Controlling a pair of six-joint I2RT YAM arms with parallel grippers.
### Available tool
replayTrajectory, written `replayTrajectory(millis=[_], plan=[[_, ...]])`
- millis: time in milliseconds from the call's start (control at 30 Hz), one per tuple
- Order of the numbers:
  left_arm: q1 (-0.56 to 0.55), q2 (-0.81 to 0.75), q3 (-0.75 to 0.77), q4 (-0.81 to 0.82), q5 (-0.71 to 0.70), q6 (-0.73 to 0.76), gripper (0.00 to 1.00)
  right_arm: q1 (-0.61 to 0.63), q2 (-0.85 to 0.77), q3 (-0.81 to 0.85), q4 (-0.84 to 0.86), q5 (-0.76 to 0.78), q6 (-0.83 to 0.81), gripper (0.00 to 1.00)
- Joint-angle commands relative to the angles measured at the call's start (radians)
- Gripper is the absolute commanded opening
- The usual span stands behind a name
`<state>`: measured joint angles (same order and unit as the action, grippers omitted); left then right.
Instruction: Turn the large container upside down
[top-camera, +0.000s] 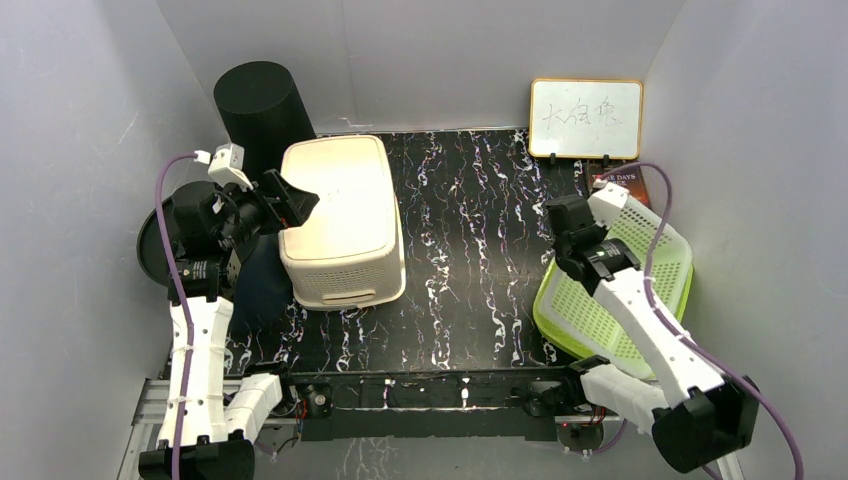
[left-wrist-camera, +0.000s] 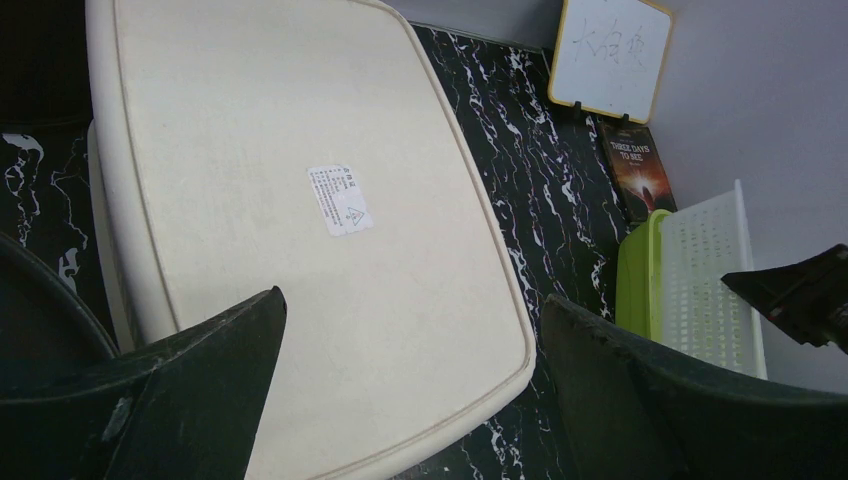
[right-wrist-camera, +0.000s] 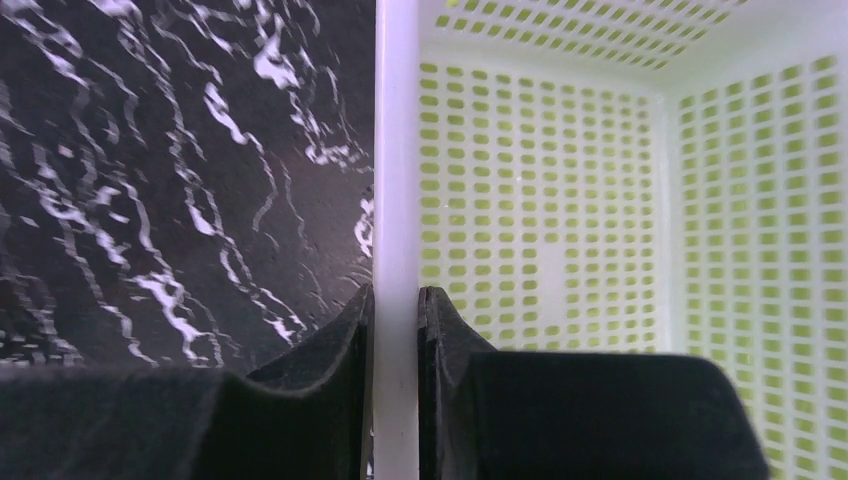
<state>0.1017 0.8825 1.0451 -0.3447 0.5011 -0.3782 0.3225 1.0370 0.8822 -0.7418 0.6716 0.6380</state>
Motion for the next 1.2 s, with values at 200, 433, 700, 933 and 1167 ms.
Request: replayTrajectory(millis=[200, 433, 700, 933, 1167], plan=[[-0.003, -0.019, 0.036, -0.031, -0.013, 0.003, 0.98, -0.009, -0.075, 0.413, -0.062, -0.117, -0.073, 0.0], [-0.003, -0.019, 0.047, -0.044, -0.027, 0.0, 0.98, -0.01, -0.066, 0.542, 0.111, -0.357, -0.073, 0.0], [-0.003, -0.022, 0.063, -0.073, -0.048, 0.006, 0.98, -0.01, -0.02, 0.441, 0.542, -0.57, 0.014, 0.0], [-0.003, -0.013, 0.093, -0.111, -0.068, 0.027, 0.98, -0.01, 0.127, 0.28, 1.036, -0.711, 0.159, 0.0], [-0.002, -0.011, 0.099, -0.129, -0.084, 0.041, 0.98, -0.021, 0.241, 0.11, 1.369, -0.648, 0.341, 0.0]])
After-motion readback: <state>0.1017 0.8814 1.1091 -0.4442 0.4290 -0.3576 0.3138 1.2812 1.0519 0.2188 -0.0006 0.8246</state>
